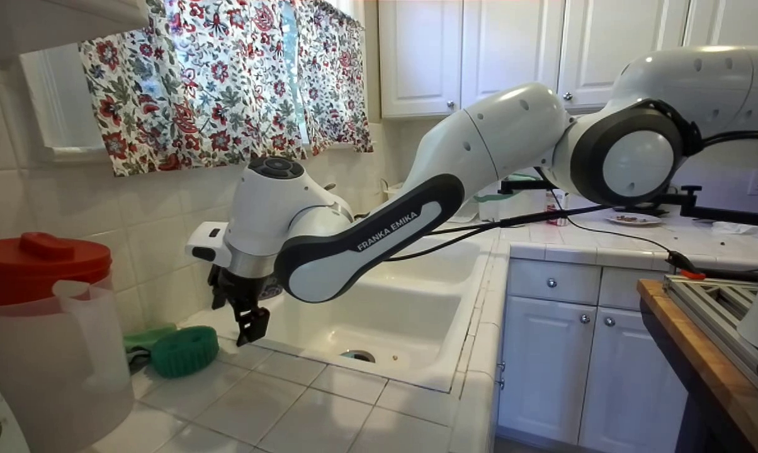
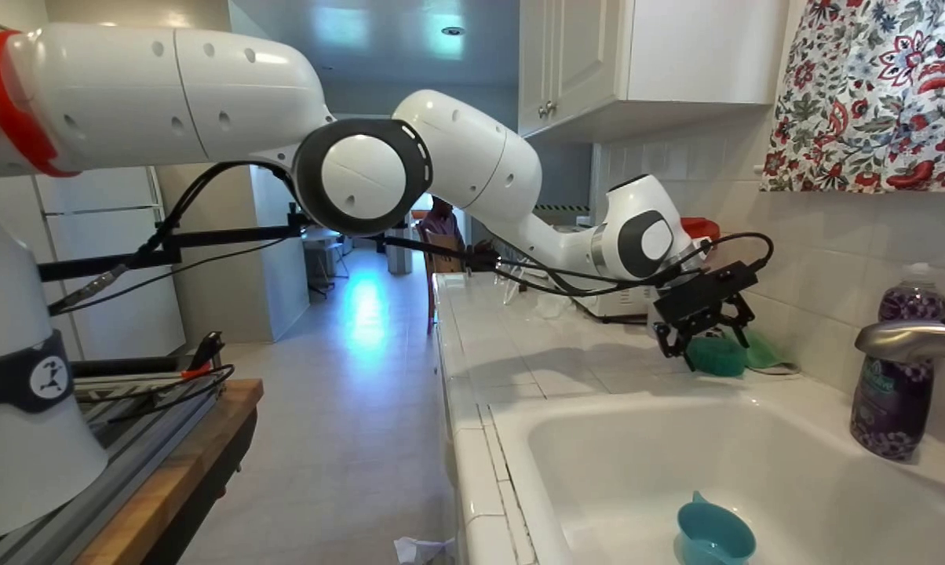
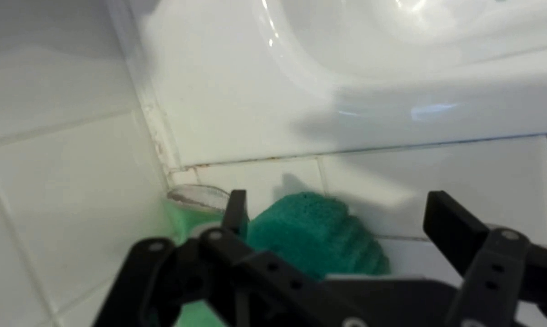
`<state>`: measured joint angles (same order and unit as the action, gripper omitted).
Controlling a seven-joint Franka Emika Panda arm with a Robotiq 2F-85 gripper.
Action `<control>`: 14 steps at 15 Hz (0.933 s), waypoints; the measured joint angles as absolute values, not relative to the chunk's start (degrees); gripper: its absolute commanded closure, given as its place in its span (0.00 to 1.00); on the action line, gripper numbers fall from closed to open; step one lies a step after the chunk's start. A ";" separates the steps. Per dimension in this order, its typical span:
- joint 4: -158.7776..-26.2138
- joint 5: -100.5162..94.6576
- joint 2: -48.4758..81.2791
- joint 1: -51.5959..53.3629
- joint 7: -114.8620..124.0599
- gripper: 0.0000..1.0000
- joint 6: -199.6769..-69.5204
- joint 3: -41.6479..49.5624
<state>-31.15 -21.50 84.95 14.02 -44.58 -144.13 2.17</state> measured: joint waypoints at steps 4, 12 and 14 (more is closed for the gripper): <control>-31.15 -21.50 84.93 15.01 -45.47 0.00 -144.13 0.53; -31.15 -21.50 84.88 15.35 -52.37 0.51 -143.98 -0.50; -31.15 -21.50 84.88 15.27 -54.21 0.67 -143.68 -0.86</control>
